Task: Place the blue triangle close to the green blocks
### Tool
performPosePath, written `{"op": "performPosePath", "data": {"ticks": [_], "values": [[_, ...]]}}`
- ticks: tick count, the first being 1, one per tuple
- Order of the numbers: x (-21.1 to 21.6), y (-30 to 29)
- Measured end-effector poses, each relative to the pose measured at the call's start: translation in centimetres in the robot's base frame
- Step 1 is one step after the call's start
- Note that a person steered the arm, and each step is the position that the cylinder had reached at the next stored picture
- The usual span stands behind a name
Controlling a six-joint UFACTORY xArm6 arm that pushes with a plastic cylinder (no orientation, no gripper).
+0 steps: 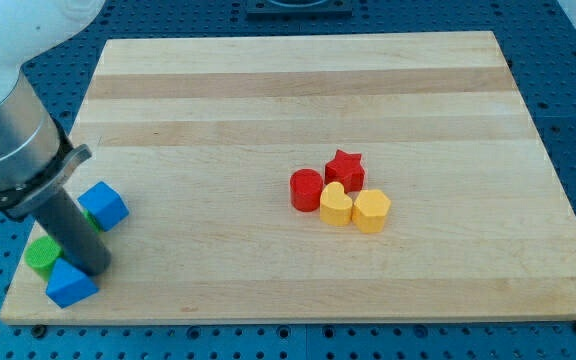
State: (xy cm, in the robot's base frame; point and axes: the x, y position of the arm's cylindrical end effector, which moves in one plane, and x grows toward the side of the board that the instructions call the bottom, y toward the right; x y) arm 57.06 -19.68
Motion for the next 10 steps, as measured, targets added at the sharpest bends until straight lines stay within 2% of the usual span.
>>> {"op": "performPosePath", "data": {"ticks": [1,2,4,6,7,10], "values": [[2.2,7.7],[4.8,5.7],[4.8,3.4],[4.7,-6.3],[3.7,-8.8],[4.3,-6.9]]}}
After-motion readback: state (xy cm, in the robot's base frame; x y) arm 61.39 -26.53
